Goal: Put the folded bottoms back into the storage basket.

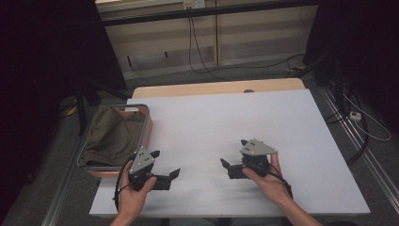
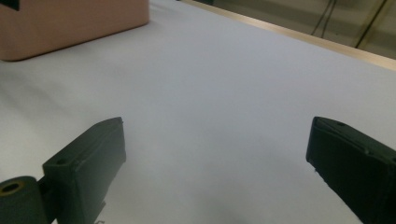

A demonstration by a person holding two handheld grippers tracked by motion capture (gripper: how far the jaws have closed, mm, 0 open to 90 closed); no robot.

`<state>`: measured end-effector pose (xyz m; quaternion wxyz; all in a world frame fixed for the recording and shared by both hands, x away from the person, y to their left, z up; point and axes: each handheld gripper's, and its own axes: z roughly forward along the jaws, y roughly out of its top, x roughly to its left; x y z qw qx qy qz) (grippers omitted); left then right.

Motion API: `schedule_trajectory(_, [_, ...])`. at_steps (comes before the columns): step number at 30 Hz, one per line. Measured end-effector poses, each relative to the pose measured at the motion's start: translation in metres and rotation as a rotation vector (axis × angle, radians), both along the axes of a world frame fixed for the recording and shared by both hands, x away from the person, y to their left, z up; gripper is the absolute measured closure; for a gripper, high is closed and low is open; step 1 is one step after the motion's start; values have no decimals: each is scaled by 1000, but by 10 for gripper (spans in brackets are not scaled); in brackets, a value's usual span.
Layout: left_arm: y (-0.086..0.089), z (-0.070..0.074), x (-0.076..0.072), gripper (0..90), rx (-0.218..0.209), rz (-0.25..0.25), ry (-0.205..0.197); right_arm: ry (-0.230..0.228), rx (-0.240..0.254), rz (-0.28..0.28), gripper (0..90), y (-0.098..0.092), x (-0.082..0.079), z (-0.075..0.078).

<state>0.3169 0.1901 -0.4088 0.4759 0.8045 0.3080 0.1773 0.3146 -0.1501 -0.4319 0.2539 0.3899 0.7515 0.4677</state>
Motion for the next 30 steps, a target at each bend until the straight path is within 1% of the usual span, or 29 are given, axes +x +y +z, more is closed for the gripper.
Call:
schedule_trajectory(2, [-3, -5, -1, 47, 2, 1, -9, 3, 1, -19, 44, -9, -3, -1])
schedule_trajectory(3, [-3, -8, -1, 47, -14, 1, -1, 2, 0, -31, 44, -13, -5, -1])
schedule_trajectory(4, [-2, -11, -1, 47, -47, 6, 8, 4, 6, -43, 42, -17, -7, -1])
schedule_trajectory(5, [-2, -13, 0, 47, -58, 15, 30, 4, 7, -55, 41, -21, -9, -1])
schedule_trajectory(6, [-3, -15, 0, 48, -54, 9, 36, 2, 8, -63, 40, -25, -11, -2])
schedule_trajectory(7, [-2, -15, 0, 48, -44, 2, 15, 1, 8, -75, 40, -29, -13, -2])
schedule_trajectory(8, [-3, -16, 1, 47, -36, 2, 6, 0, 10, -82, 40, -32, -15, -3])
schedule_trajectory(9, [-2, -16, 1, 47, -25, 1, 7, 4, 12, -90, 38, -35, -17, -3])
schedule_trajectory(10, [-3, -18, 1, 47, -39, 4, 16, 2, 10, -101, 38, -39, -20, -3])
schedule_trajectory(12, [-2, -20, 2, 47, -30, -4, 21, 4, 14, -117, 38, -46, -25, -4])
schedule_trajectory(14, [-2, -23, 2, 47, -42, -1, 33, 8, 17, -135, 38, -52, -28, -6])
schedule_trajectory(16, [-2, -25, 2, 47, -29, 2, 36, 9, 12, -148, 39, -59, -32, -8])
schedule_trajectory(17, [-2, -25, 1, 47, -37, 4, 42, 11, 13, -155, 39, -62, -33, -9])
schedule_trajectory(20, [0, -26, 0, 47, -21, 6, 23, 25, 21, -161, 39, -70, -39, -11])
schedule_trajectory(21, [0, -27, -1, 47, -26, 6, 23, 24, 20, -166, 39, -72, -41, -11])
schedule_trajectory(22, [1, -26, 0, 47, -20, 5, 20, 19, 16, -169, 40, -75, -43, -12])
schedule_trajectory(25, [3, -26, -2, 47, -25, 13, 17, 17, 19, -186, 39, -83, -50, -17])
schedule_trajectory(27, [4, -26, -2, 47, -38, 18, 17, 15, 31, -191, 38, -87, -52, -21])
schedule_trajectory(29, [5, -26, -3, 47, -39, 19, 16, 11, 28, -195, 34, -87, -53, -22])
schedule_trajectory(30, [5, -26, -3, 47, -43, 16, 19, 7, 34, -199, 32, -87, -52, -21])
